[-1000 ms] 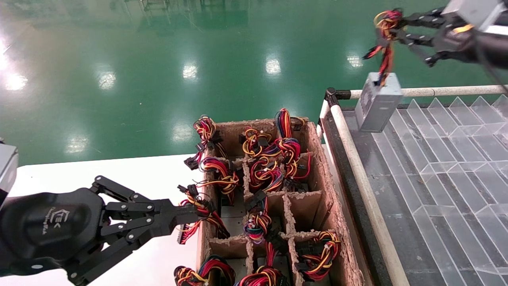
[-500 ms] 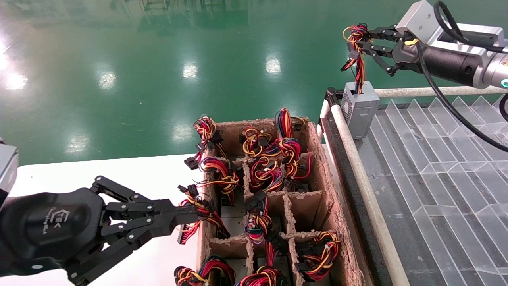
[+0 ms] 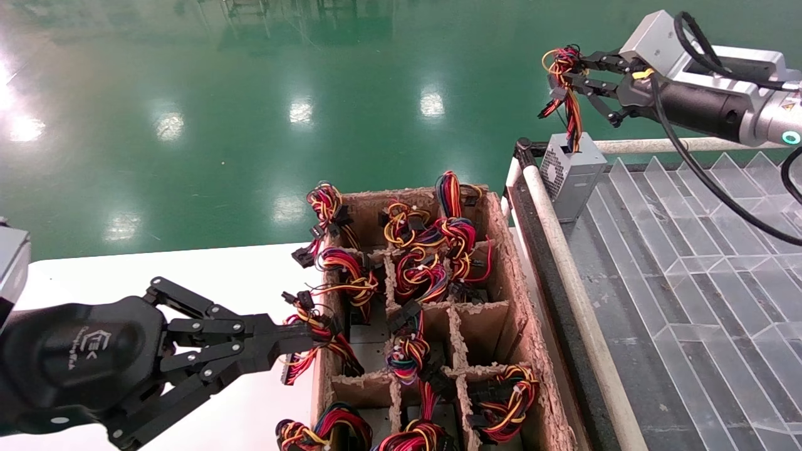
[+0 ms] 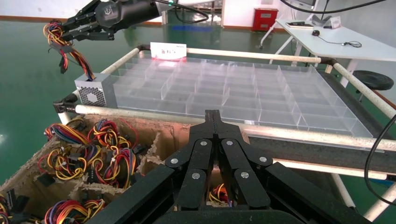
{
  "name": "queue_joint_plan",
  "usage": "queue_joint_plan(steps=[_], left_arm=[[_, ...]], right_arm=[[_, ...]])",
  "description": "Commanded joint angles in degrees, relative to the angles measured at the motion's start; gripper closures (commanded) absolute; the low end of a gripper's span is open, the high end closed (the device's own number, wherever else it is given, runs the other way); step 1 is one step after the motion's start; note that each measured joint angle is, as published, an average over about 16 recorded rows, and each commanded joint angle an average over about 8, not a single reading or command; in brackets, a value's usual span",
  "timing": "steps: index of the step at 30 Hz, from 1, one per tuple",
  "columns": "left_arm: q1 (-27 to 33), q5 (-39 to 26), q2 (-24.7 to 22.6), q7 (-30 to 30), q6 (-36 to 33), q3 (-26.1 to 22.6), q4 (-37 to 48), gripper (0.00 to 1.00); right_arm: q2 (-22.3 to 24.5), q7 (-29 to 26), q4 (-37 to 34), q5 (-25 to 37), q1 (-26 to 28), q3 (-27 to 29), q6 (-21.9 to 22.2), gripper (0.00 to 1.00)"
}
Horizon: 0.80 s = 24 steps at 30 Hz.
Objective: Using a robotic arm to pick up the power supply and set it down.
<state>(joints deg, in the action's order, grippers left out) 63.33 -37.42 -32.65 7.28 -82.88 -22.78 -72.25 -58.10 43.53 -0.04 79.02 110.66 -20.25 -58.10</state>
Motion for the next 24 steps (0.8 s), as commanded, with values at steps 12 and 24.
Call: queue_joint_plan(steps=[12, 24], left_arm=[[0.00, 0.00, 0.00, 0.00, 0.00, 0.00, 0.00, 1.00], [0.00, 0.00, 0.00, 0.00, 0.00, -0.01, 0.00, 1.00]], right_arm=[[0.85, -0.69, 0.48, -0.20, 1.72, 0.13, -1.10, 0.00], [3.23, -2.98, 3.95, -5.73, 0.32, 3.05, -6.12, 0.00]])
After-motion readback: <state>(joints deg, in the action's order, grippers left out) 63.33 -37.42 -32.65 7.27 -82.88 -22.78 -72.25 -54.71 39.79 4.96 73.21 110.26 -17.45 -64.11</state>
